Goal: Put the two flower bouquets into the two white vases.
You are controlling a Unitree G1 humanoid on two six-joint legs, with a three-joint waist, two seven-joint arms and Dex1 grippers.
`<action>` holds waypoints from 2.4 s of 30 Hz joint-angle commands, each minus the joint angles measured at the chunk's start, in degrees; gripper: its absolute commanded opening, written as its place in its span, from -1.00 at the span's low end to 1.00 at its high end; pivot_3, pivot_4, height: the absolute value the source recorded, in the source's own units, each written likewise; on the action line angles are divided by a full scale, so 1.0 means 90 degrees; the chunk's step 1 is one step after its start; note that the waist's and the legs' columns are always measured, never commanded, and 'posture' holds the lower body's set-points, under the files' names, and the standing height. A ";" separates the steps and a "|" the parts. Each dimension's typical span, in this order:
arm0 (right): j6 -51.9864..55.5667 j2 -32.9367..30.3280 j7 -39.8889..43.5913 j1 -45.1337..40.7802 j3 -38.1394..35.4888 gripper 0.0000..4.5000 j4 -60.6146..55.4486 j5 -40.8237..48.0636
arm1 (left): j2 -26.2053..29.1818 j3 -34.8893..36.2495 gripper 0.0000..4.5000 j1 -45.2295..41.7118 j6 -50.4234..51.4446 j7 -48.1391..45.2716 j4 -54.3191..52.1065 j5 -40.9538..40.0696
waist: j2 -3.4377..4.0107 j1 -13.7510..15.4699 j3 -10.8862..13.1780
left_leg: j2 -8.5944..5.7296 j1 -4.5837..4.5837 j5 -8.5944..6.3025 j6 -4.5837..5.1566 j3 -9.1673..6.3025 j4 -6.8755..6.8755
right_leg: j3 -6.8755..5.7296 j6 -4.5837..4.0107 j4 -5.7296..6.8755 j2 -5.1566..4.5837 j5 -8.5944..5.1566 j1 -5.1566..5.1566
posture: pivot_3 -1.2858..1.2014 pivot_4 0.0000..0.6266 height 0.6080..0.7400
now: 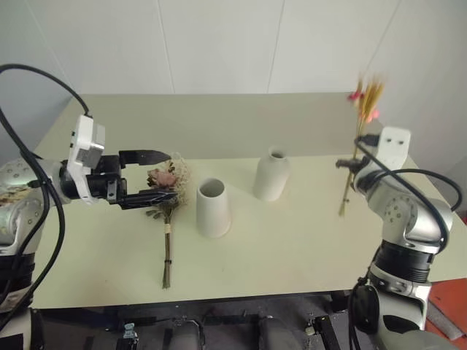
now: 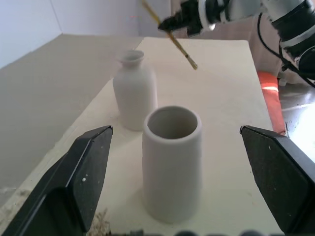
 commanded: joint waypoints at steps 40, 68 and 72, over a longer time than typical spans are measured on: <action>-0.3816 0.0857 0.1255 0.0088 0.1646 -0.99 0.1228 0.0435 | 0.0076 0.1075 1.00 0.0264 0.0102 0.0580 -0.0796 -0.0678 | 0.0001 0.0036 0.0000 | 0.0002 0.0003 0.0000 -0.0001 0.0000 -0.0003 | -0.0005 -0.0037 0.0002 -0.0002 0.0020 0.0003 | 0.03 -0.52 1.00; -0.1458 -0.3832 0.5615 0.3451 -0.0060 0.98 -0.2124 0.4207 | 0.1120 -0.1190 1.00 0.0957 0.3777 0.3125 -0.2452 0.0541 | -0.0003 0.0091 0.0001 | 0.0001 0.0031 -0.0001 -0.0002 0.0003 -0.0005 | -0.0001 -0.0001 -0.0001 -0.0005 -0.0013 0.0023 | 0.03 -0.52 1.00; -0.1558 -0.4439 0.6607 0.3341 -0.0129 0.98 -0.1719 0.4428 | 0.0781 -0.2254 1.00 0.0471 0.4510 0.3893 -0.2542 0.1078 | -0.0006 0.0127 0.0002 | -0.0002 0.0028 -0.0001 -0.0001 0.0000 -0.0004 | -0.0001 0.0001 -0.0005 -0.0002 -0.0011 0.0025 | 0.03 -0.52 1.00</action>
